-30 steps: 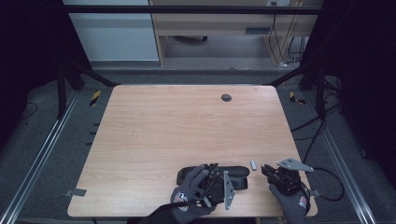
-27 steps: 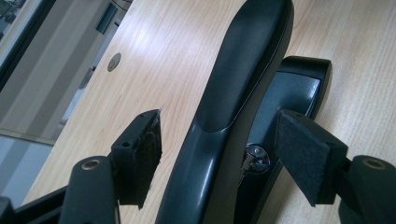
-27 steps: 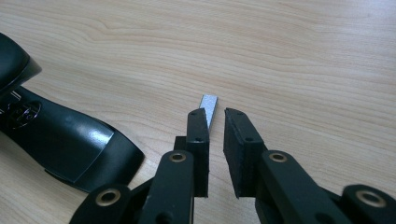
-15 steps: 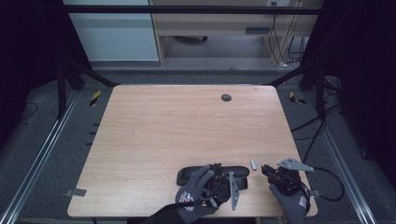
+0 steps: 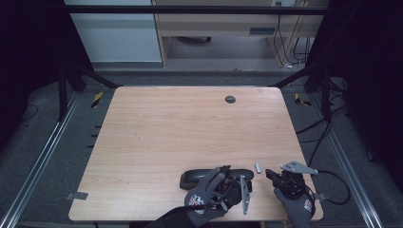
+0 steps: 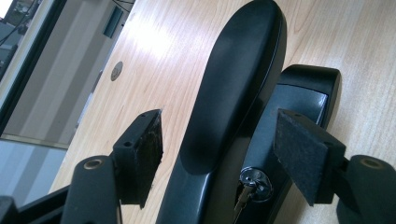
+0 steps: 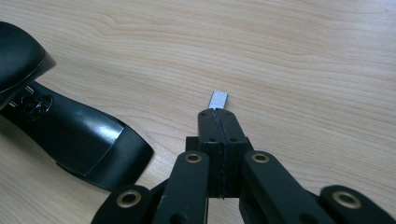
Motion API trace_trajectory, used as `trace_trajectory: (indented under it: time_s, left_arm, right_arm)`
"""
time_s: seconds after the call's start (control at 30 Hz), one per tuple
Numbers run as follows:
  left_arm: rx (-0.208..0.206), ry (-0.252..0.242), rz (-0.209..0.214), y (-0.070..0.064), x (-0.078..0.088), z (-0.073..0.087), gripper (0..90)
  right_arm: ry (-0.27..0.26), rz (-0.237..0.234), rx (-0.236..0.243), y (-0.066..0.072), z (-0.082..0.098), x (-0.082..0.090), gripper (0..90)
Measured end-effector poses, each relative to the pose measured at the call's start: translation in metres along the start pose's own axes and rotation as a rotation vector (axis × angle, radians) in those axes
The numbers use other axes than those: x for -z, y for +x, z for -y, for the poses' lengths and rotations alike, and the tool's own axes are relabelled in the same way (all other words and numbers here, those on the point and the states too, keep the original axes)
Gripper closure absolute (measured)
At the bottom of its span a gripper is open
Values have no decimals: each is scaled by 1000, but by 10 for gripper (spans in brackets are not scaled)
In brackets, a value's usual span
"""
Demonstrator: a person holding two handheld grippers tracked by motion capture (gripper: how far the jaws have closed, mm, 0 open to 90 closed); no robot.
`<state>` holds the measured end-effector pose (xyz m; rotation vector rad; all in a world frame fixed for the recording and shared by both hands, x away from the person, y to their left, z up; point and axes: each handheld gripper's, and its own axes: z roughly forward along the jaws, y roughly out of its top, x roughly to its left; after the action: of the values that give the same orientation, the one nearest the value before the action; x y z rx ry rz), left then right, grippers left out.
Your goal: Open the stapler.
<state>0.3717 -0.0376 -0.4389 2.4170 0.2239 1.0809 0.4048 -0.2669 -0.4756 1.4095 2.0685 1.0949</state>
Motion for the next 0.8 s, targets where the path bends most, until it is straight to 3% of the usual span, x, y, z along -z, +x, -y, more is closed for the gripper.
trace_trajectory:
  time_s: [0.33, 0.8]
  left_arm:
    - [-42, 24, -24, -5, -7, -4, 347]
    - [-70, 46, -54, -7, -14, -5, 487]
  right_arm:
    - [1, -1, 1, 0, 0, 0, 900]
    - [5, -13, 9, 1, 0, -1, 900]
